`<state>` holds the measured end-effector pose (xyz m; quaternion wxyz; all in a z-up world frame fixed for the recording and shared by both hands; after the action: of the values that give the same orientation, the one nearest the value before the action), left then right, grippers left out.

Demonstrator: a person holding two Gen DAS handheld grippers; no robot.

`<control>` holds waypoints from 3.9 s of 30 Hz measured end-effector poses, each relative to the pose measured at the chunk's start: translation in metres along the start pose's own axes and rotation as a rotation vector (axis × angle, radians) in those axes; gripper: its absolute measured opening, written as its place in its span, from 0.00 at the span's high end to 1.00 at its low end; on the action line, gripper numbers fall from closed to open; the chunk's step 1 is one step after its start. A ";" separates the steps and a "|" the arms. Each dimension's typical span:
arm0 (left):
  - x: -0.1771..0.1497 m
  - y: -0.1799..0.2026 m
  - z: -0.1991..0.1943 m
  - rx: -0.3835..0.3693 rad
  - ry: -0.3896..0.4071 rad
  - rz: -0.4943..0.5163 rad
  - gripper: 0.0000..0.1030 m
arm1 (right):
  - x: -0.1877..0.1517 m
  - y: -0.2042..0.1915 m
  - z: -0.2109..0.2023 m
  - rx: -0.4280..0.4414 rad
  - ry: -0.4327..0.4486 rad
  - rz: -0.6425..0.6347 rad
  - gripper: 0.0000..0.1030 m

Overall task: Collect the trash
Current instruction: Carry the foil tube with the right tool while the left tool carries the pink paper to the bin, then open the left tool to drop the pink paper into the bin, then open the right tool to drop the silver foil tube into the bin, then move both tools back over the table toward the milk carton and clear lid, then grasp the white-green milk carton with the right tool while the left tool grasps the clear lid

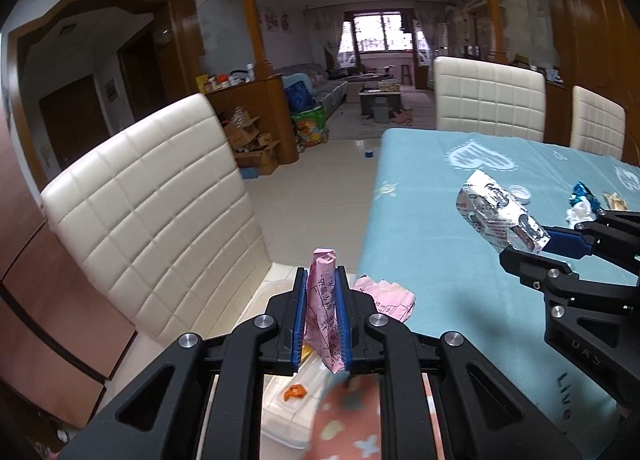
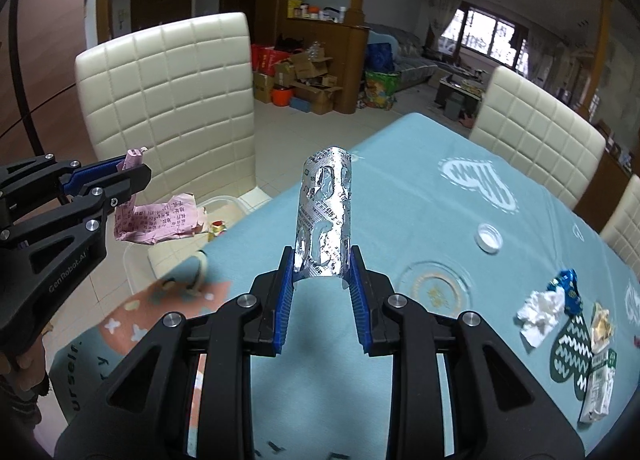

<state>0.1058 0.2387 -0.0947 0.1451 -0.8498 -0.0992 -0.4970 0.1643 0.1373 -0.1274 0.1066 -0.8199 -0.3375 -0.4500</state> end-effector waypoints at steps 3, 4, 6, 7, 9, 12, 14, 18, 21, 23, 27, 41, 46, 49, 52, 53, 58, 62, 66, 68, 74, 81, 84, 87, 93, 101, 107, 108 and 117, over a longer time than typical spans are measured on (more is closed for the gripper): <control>-0.007 -0.019 0.003 0.024 -0.015 -0.023 0.87 | 0.004 -0.013 0.008 0.016 -0.010 -0.016 0.71; -0.009 -0.027 0.004 0.033 -0.018 -0.032 0.87 | 0.006 -0.017 0.012 0.021 -0.013 -0.020 0.71; -0.012 -0.040 0.008 0.053 -0.027 -0.049 0.87 | 0.007 -0.025 0.016 0.031 -0.017 -0.029 0.71; -0.014 -0.045 0.009 0.061 -0.031 -0.057 0.87 | 0.008 -0.030 0.019 0.037 -0.020 -0.036 0.71; -0.019 -0.055 0.015 0.075 -0.046 -0.077 0.87 | 0.009 -0.037 0.023 0.045 -0.024 -0.046 0.71; -0.024 -0.067 0.024 0.075 -0.067 -0.116 0.86 | 0.008 -0.044 0.031 0.056 -0.035 -0.059 0.71; -0.024 -0.071 0.029 0.074 -0.064 -0.127 0.86 | 0.008 -0.047 0.036 0.061 -0.043 -0.060 0.71; -0.027 -0.075 0.035 0.079 -0.072 -0.133 0.63 | 0.005 -0.051 0.043 0.064 -0.053 -0.058 0.71; -0.026 -0.081 0.033 0.086 -0.035 -0.157 0.17 | 0.005 -0.051 0.048 0.063 -0.057 -0.064 0.71; -0.025 -0.085 0.032 0.089 -0.019 -0.153 0.17 | 0.005 -0.053 0.052 0.064 -0.060 -0.068 0.71; -0.028 -0.092 0.030 0.145 -0.017 -0.121 0.17 | 0.007 -0.060 0.058 0.083 -0.069 -0.069 0.71; -0.038 -0.129 0.016 0.192 -0.015 -0.201 0.17 | 0.018 -0.111 0.063 0.169 -0.041 -0.156 0.66; -0.040 -0.137 0.014 0.208 -0.030 -0.229 0.17 | 0.026 -0.116 0.052 0.160 0.038 -0.162 0.20; -0.039 -0.132 0.016 0.195 -0.041 -0.237 0.17 | 0.022 -0.113 0.049 0.130 0.047 -0.203 0.21; -0.036 -0.124 0.016 0.177 -0.041 -0.229 0.17 | 0.019 -0.103 0.046 0.127 0.038 -0.178 0.20; -0.033 -0.119 0.015 0.170 -0.039 -0.221 0.17 | 0.019 -0.099 0.045 0.125 0.037 -0.167 0.20; -0.027 -0.096 0.011 0.148 -0.040 -0.187 0.17 | 0.019 -0.075 0.032 0.117 0.045 -0.111 0.15; -0.019 -0.075 0.001 0.137 -0.026 -0.161 0.17 | 0.009 -0.051 0.018 0.110 0.054 -0.063 0.12; -0.011 -0.054 -0.010 0.116 -0.006 -0.138 0.17 | -0.002 -0.029 0.011 0.079 0.032 -0.044 0.12; -0.009 -0.043 -0.013 0.104 -0.010 -0.126 0.17 | -0.006 -0.014 0.001 0.070 0.037 -0.014 0.12; 0.005 0.017 -0.019 0.002 -0.010 -0.061 0.17 | -0.029 0.042 -0.028 -0.011 0.034 0.069 0.10; 0.024 0.103 -0.027 -0.126 0.011 0.041 0.17 | -0.062 0.123 -0.055 -0.118 -0.004 0.208 0.09; 0.026 0.137 -0.028 -0.165 0.009 0.079 0.17 | -0.081 0.157 -0.069 -0.163 -0.015 0.263 0.08; 0.025 0.165 -0.027 -0.201 -0.003 0.107 0.17 | -0.100 0.187 -0.079 -0.209 -0.038 0.300 0.08; 0.023 0.209 -0.020 -0.247 -0.043 0.138 0.17 | -0.136 0.244 -0.096 -0.289 -0.063 0.378 0.08; 0.019 0.250 0.003 -0.278 -0.106 0.154 0.17 | -0.167 0.296 -0.103 -0.344 -0.096 0.451 0.08; 0.012 0.258 0.028 -0.253 -0.150 0.165 0.17 | -0.172 0.323 -0.101 -0.375 -0.094 0.485 0.08; 0.011 0.255 0.034 -0.242 -0.161 0.156 0.17 | -0.171 0.331 -0.102 -0.394 -0.088 0.488 0.08; 0.001 0.238 0.068 -0.198 -0.213 0.133 0.17 | -0.204 0.390 -0.102 -0.529 -0.147 0.572 0.08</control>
<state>0.2362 0.0385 -0.1608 0.0816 -0.9126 -0.0080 -0.4006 0.2751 -0.2972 -0.1836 -0.0117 -0.9101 0.0255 -0.4135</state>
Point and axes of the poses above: each gripper's, at about its wrist camera, not at the fingertips, and z roughly the way its jaws point, y to its right, x to its top, the point moved 8 cm from there along z, roughly the way its jaws point, and after that the axes turned 8 degrees about y, right-handed, at the moved point
